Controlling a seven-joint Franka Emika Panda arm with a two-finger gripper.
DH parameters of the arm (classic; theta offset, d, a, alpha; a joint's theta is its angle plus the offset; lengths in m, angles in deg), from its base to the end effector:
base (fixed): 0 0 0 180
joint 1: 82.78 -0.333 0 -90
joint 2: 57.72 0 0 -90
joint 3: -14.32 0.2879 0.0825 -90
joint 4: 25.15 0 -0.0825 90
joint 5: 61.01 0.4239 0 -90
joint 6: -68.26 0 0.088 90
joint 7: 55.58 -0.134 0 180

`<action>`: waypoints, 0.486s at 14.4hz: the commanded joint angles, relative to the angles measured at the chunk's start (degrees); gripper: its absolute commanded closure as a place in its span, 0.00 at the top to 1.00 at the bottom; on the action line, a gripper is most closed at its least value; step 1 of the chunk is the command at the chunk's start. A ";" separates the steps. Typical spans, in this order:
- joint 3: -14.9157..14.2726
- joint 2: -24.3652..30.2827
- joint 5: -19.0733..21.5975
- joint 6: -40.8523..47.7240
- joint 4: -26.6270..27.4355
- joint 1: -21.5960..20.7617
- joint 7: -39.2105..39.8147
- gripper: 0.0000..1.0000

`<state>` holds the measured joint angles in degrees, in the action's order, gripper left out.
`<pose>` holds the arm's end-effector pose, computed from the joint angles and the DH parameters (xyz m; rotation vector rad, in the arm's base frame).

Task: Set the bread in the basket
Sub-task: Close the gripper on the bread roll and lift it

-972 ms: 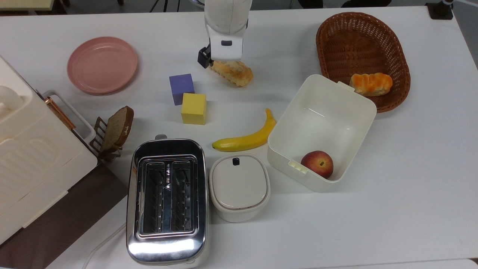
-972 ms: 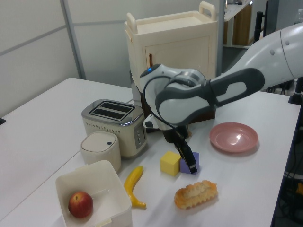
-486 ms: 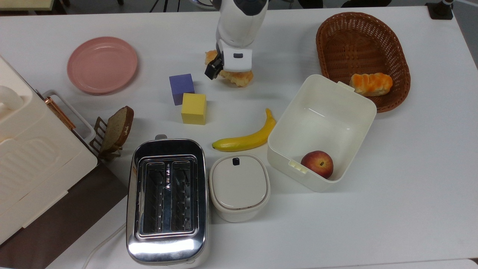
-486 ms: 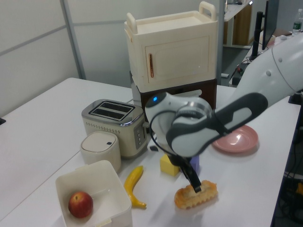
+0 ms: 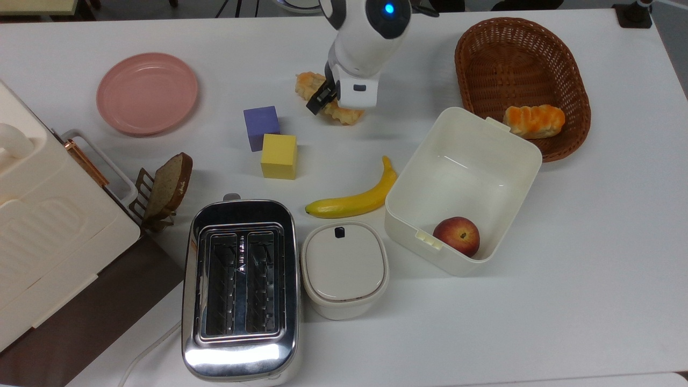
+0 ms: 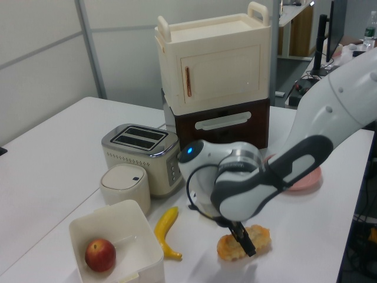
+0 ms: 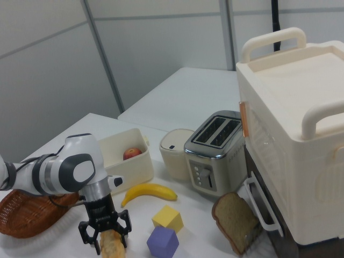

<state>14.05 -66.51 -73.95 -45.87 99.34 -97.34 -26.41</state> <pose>0.5197 0.1124 0.2205 2.6658 1.2647 -0.5292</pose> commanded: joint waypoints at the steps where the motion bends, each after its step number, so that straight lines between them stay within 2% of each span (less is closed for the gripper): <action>1: -0.52 -0.17 -2.61 -2.14 0.57 -1.26 -4.20 0.40; 4: -0.95 3.51 -1.65 1.18 -1.44 -1.09 -5.07 0.38; 5: -0.96 3.61 -0.26 4.24 -4.32 -1.09 -5.60 0.39; 7: -0.78 3.08 5.79 9.70 -11.78 -1.53 -10.41 0.39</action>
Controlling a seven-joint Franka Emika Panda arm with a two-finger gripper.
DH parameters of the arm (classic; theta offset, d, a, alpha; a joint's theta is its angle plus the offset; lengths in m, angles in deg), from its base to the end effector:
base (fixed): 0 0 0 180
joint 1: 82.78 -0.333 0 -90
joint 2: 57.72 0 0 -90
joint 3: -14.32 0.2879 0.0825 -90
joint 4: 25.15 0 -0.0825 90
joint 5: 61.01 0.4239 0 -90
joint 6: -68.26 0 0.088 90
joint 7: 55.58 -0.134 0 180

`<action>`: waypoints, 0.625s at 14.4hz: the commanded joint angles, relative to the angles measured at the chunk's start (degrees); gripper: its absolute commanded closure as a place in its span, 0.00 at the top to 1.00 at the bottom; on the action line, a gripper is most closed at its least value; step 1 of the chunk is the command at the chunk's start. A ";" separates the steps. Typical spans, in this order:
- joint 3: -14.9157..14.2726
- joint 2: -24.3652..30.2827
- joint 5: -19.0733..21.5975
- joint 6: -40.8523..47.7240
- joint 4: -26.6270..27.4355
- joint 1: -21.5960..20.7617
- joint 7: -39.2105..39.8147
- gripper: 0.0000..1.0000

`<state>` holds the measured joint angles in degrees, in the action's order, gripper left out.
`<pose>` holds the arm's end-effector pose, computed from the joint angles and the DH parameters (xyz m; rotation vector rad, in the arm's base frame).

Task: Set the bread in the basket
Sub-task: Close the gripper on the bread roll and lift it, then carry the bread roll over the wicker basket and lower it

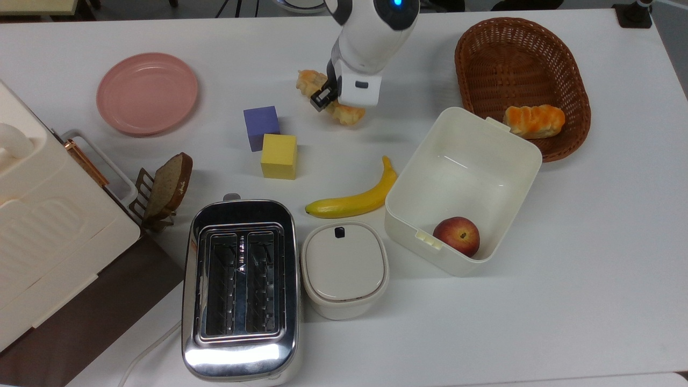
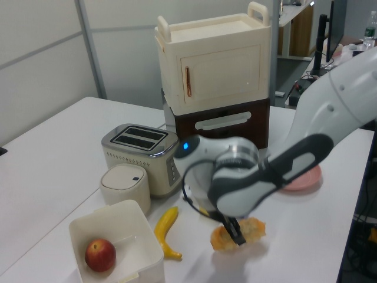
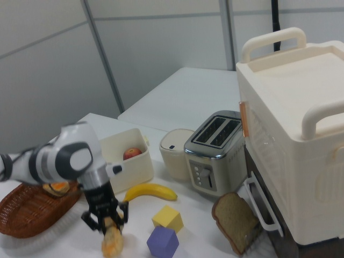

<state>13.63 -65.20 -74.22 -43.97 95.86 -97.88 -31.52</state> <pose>0.5387 0.1169 0.2571 2.7071 1.1277 -0.4419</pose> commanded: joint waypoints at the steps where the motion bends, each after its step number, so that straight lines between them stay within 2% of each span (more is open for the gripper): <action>1: -0.37 1.42 8.52 10.34 -12.26 -2.55 -9.16 0.40; 2: -0.63 1.07 9.94 12.72 -15.69 -4.57 -13.12 0.42; 3: -0.54 0.11 11.52 13.87 -19.20 -7.02 -20.55 0.42; 5: -0.19 -1.38 12.24 13.53 -21.52 -11.24 -30.42 0.45; 7: -0.10 -4.54 12.24 13.27 -24.59 -17.83 -41.07 0.47; 9: -0.01 -7.45 12.24 13.18 -26.79 -22.33 -48.81 0.57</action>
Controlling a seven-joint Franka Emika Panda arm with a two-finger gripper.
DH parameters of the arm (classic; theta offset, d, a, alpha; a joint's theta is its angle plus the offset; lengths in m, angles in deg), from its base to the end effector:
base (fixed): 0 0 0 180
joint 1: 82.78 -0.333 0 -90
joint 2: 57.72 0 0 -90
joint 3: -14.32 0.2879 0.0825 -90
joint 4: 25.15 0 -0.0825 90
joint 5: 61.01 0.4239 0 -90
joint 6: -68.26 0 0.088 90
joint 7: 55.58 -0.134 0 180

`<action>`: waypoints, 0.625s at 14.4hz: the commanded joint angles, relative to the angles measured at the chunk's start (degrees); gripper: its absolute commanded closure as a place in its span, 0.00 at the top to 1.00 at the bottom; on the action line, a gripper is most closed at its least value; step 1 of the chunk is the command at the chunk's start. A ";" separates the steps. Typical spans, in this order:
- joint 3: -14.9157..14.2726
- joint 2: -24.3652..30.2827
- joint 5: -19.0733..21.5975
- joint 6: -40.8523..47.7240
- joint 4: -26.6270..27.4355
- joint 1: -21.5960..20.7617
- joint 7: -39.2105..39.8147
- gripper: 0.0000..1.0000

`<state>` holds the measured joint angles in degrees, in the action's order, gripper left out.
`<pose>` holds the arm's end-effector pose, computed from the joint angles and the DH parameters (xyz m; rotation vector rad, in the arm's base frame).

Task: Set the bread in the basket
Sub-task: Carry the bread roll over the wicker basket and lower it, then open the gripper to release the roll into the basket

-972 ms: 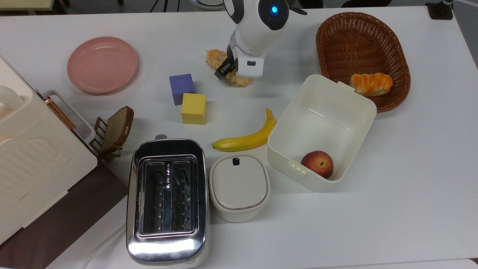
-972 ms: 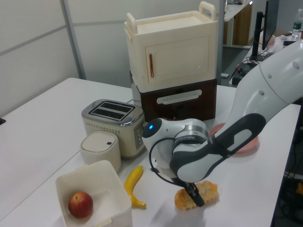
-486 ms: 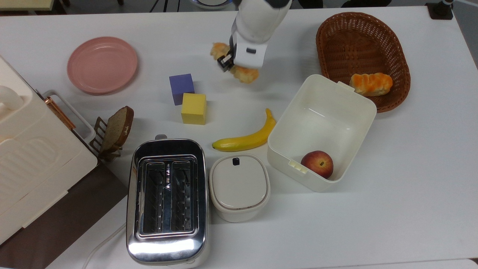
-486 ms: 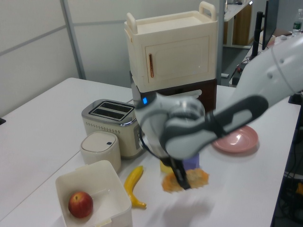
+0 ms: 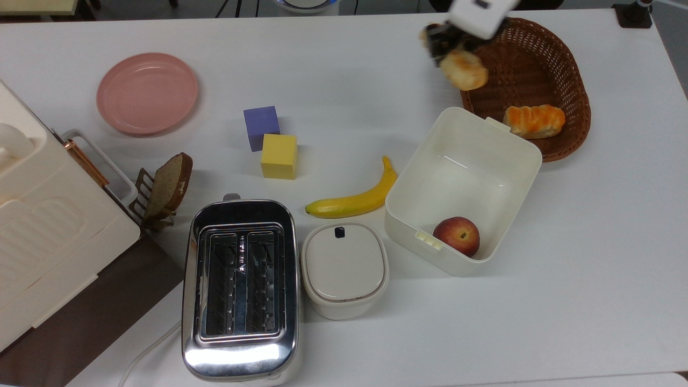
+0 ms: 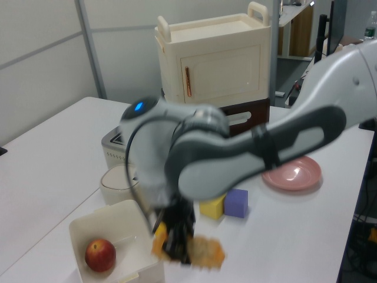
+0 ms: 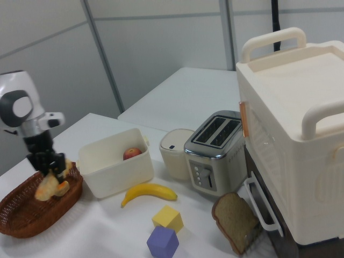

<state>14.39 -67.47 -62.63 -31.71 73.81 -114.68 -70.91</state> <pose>0.5317 0.3279 0.3992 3.0155 0.4518 -0.1968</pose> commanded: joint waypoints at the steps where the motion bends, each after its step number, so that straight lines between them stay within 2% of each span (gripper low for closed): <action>1: -0.77 -7.01 0.65 0.66 -4.83 -6.76 -12.93 0.75; 2: -0.77 -8.51 0.13 0.57 -5.00 -7.55 -14.88 1.00; 4: -0.86 -11.77 -0.49 0.13 -7.63 -10.19 -17.35 1.00; 7: -0.77 -11.25 -0.58 1.09 -9.73 -10.98 -18.32 1.00; 9: -0.86 -10.38 -0.58 2.58 -10.27 -9.68 -18.42 1.00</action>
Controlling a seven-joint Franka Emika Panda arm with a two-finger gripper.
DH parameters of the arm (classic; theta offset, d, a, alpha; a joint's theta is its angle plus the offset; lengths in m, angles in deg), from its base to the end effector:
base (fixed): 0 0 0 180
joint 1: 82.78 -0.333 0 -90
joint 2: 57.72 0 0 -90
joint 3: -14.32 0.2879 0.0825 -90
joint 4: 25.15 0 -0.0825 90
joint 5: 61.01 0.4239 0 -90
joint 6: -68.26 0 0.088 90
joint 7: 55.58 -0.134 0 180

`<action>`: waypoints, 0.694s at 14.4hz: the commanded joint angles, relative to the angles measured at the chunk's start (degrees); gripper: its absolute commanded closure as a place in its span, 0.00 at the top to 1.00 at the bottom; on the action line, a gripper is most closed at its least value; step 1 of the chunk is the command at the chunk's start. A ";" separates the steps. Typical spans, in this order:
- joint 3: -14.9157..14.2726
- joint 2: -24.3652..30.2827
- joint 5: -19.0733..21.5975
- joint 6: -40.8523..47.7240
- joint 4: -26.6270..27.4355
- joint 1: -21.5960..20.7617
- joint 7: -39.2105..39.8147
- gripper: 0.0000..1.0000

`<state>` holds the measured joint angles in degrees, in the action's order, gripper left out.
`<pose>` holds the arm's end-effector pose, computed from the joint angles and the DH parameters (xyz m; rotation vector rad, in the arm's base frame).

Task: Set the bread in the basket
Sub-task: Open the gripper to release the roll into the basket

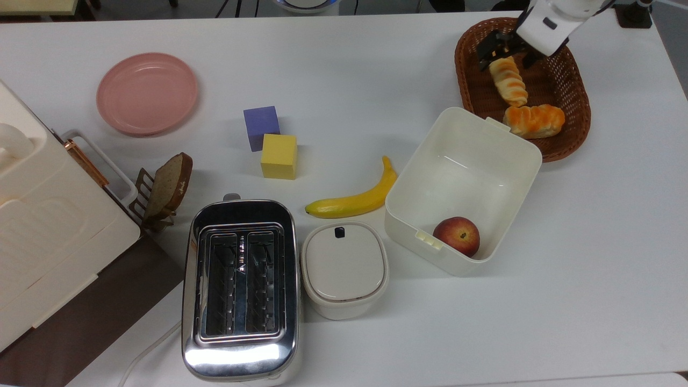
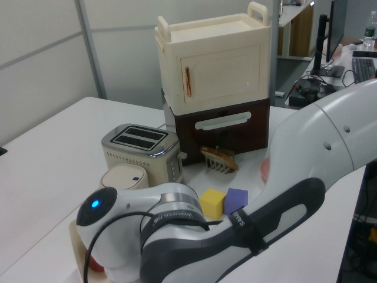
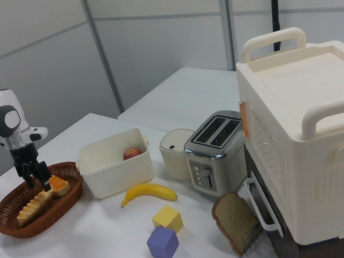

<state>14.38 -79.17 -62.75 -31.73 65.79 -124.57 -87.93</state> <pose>0.4960 0.4394 0.3359 2.9679 0.2593 -0.2321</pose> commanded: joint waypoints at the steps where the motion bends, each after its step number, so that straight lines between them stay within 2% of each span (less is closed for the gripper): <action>1: -0.84 2.89 -0.46 3.13 -2.26 1.87 -1.22 1.00; 3: -0.23 6.14 -1.33 7.07 -2.17 6.61 -0.87 1.00; 4: 0.99 8.42 -2.12 10.05 -2.26 10.11 -0.52 1.00; 7: 7.57 14.49 -2.74 17.97 -2.17 25.30 9.20 1.00; 8: 8.20 16.51 -2.83 19.99 -2.17 30.31 12.81 1.00; 10: 7.68 18.10 -3.79 20.28 -1.65 35.00 16.25 1.00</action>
<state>20.38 -64.95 -65.35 -12.71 61.72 -97.21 -77.10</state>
